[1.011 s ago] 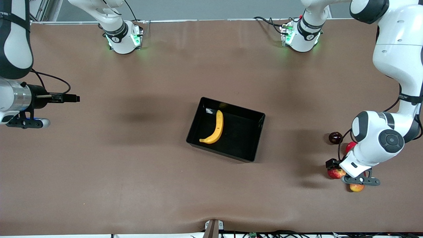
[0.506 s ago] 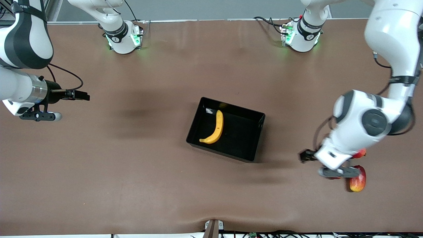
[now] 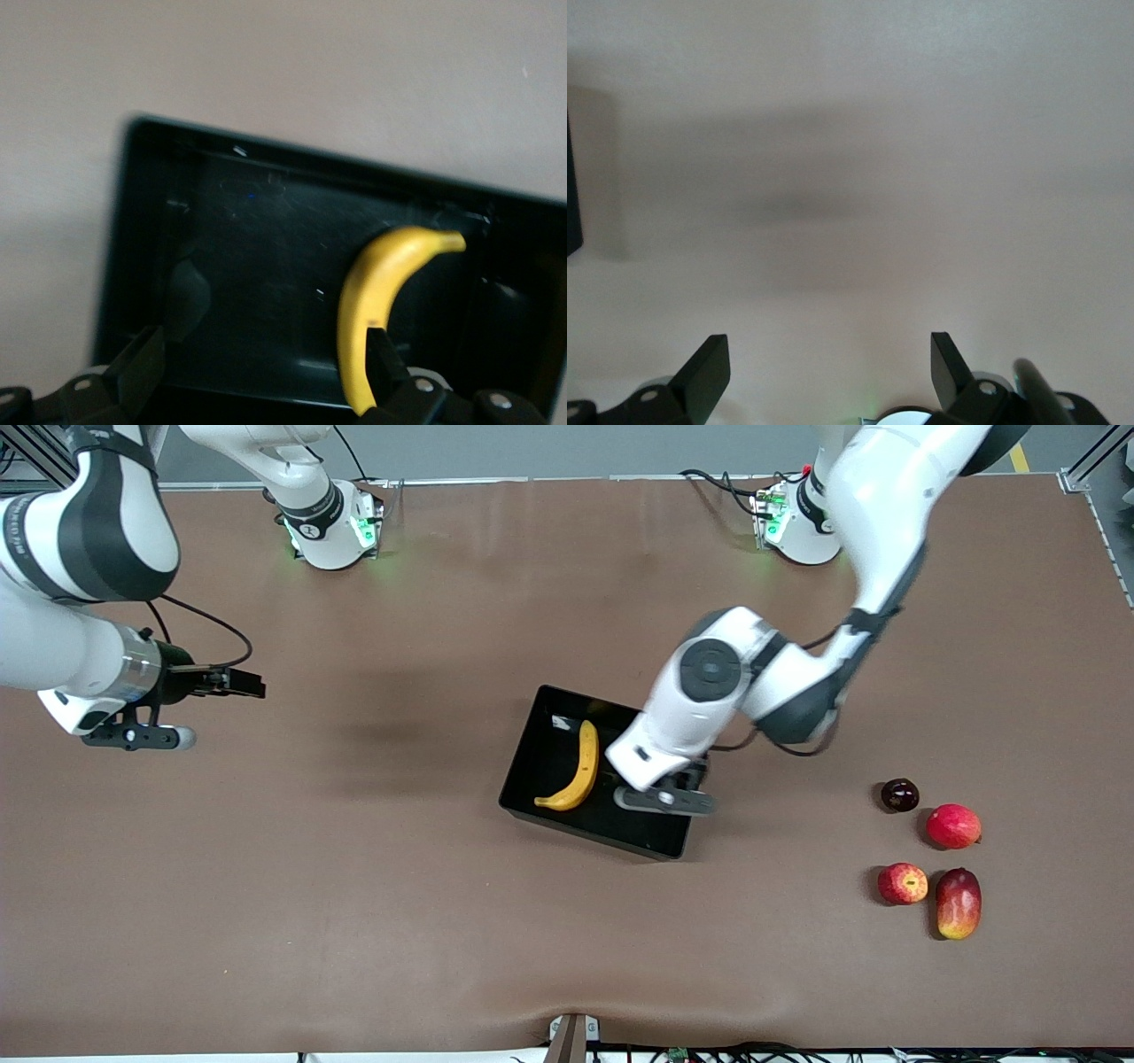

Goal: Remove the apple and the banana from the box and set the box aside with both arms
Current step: 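Grasp the banana with the left gripper while the right gripper approaches, then lift the banana out while the right gripper reaches the tray rim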

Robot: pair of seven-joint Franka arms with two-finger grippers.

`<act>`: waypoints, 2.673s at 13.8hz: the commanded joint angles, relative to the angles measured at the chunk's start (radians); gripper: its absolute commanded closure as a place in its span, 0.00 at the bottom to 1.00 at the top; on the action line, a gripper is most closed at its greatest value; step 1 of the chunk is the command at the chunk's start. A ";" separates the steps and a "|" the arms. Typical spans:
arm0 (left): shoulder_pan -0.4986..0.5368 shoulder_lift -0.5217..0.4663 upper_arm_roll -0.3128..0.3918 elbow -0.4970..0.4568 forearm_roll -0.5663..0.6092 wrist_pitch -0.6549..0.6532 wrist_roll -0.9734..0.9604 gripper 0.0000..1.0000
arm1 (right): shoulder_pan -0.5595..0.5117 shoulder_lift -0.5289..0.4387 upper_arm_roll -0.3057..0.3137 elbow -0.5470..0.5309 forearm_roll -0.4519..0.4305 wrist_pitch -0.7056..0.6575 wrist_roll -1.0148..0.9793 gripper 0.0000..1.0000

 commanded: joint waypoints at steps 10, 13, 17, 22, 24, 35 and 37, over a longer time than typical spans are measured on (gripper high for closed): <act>-0.320 0.221 0.233 0.094 0.009 0.184 -0.090 0.00 | 0.139 0.041 -0.003 -0.017 0.093 0.063 0.216 0.00; -0.332 0.236 0.237 0.094 0.009 0.184 -0.090 0.05 | 0.187 0.061 -0.003 -0.017 0.093 0.083 0.287 0.00; -0.339 0.236 0.238 0.094 0.009 0.184 -0.090 1.00 | 0.213 0.084 -0.001 -0.021 0.099 0.105 0.308 0.00; -0.325 0.212 0.240 0.100 0.011 0.184 -0.060 1.00 | 0.274 0.114 -0.003 -0.018 0.114 0.161 0.414 0.00; -0.322 0.197 0.247 0.101 0.015 0.175 -0.057 1.00 | 0.280 0.117 -0.003 -0.020 0.114 0.163 0.415 0.00; -0.271 0.013 0.283 0.145 0.018 -0.064 0.000 1.00 | 0.386 0.199 -0.003 -0.018 0.116 0.334 0.536 0.00; -0.231 -0.020 0.281 0.145 0.009 -0.104 0.073 1.00 | 0.424 0.238 -0.001 -0.014 0.117 0.413 0.543 0.00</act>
